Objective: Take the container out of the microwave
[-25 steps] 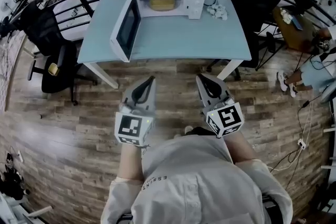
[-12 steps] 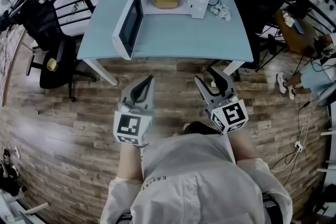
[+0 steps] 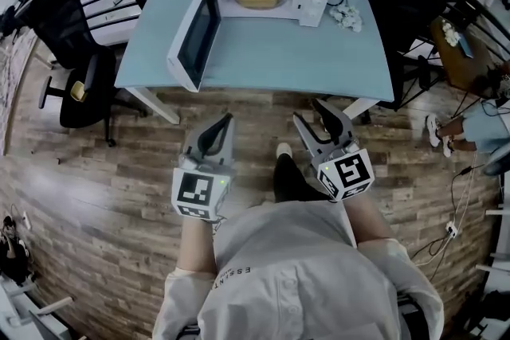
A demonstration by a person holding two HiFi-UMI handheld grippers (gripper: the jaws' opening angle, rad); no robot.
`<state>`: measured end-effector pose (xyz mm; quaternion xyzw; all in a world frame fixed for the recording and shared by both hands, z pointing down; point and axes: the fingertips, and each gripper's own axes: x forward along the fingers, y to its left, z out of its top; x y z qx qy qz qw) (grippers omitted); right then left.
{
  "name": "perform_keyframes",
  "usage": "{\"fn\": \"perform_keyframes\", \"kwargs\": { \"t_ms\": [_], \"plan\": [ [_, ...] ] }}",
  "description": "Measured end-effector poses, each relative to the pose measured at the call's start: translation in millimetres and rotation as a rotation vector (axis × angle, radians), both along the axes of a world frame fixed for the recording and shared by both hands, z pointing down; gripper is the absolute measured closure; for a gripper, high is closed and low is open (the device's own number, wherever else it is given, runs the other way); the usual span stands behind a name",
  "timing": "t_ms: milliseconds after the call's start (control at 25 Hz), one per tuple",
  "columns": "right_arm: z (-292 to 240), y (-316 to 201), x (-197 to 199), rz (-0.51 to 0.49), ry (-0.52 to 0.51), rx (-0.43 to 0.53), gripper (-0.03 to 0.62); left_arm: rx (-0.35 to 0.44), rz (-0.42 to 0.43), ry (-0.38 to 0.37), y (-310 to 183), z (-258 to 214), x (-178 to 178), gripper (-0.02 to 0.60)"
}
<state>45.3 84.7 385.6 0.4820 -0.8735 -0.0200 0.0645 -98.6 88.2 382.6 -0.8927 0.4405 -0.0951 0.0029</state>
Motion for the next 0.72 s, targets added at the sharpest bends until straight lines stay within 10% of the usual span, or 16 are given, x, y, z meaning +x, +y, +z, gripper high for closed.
{"fn": "perform_keyframes", "kwargs": {
  "t_ms": [720],
  "plan": [
    [21, -229, 58, -0.132, 0.005, -0.098, 0.399, -0.04, -0.103, -0.04, -206, 5, 62, 0.588]
  ]
}}
